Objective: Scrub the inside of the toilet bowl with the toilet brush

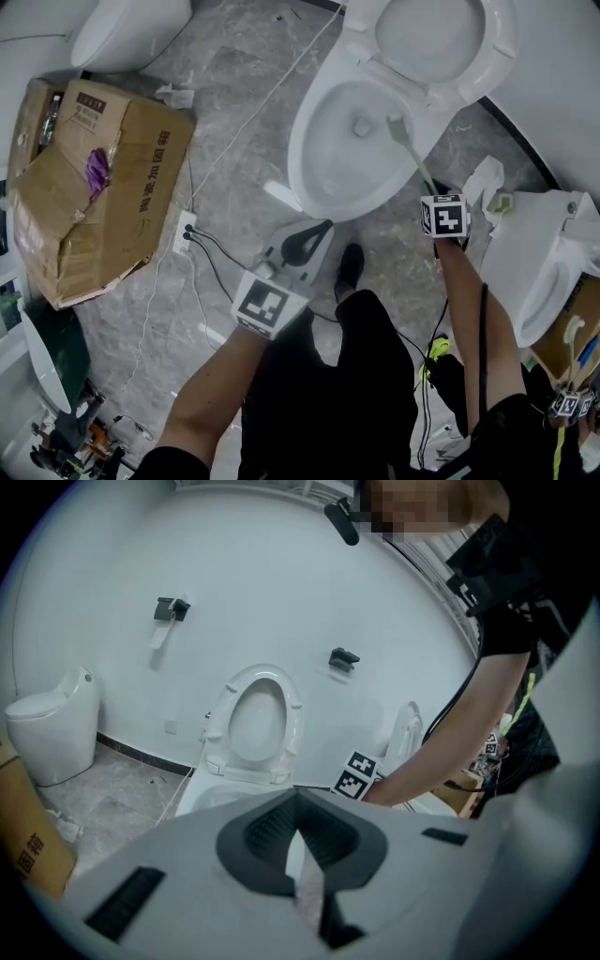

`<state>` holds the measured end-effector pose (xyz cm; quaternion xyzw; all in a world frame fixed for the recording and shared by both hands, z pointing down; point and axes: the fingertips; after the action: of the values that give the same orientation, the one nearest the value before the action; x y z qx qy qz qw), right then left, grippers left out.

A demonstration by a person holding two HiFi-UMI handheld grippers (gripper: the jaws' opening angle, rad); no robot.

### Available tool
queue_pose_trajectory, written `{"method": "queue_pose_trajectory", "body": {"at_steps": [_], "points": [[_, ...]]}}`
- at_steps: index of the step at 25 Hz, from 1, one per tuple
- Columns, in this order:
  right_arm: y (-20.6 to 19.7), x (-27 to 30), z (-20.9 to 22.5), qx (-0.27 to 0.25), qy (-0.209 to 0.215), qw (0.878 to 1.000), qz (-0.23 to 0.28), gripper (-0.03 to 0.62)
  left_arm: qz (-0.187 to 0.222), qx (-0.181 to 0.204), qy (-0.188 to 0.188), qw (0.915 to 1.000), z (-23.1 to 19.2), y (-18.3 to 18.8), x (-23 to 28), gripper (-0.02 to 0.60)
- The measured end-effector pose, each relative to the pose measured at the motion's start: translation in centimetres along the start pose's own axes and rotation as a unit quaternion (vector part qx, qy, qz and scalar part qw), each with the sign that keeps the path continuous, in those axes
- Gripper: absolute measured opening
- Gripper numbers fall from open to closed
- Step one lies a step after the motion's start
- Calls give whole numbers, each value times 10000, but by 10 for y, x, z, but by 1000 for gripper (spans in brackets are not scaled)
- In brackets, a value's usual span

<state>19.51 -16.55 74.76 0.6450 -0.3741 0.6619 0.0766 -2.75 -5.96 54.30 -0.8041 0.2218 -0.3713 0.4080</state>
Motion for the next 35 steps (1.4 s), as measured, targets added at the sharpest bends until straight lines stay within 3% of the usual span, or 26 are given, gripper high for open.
{"method": "queue_pose_trajectory", "body": {"at_steps": [4,9,14,18,24,32,35], "points": [[-4,-4,-5,9,-14,10000,20,81,10,-72,4,10000,2,-1,-6,1],[-10,-8,-15,-21,42,10000,8,81,31,177,-64,9998,4,-7,-13,1],[-18,-15,-28,-156,112,9998,-20,81,39,-39,39,10000,7,-5,-21,1],[-27,-21,-40,-284,238,9993,-25,81,59,189,-27,9998,9,-10,-24,1],[-35,-29,-58,-493,398,9980,-44,81,87,-32,-3,10000,10,-9,-31,1],[-43,-36,-78,-618,602,9963,-36,81,123,141,-58,9998,11,-10,-38,0],[-45,-37,-87,-718,692,9950,-31,81,154,-35,-91,9998,14,-8,-41,1]]}}
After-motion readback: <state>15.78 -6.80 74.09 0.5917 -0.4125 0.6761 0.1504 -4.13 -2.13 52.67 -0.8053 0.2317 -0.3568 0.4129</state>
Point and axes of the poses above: the fingertips, and each gripper's own axes: x forward along the fingers, z to its right, y out of its top, and after that the axes turned 9 degrees about -x, right-handed
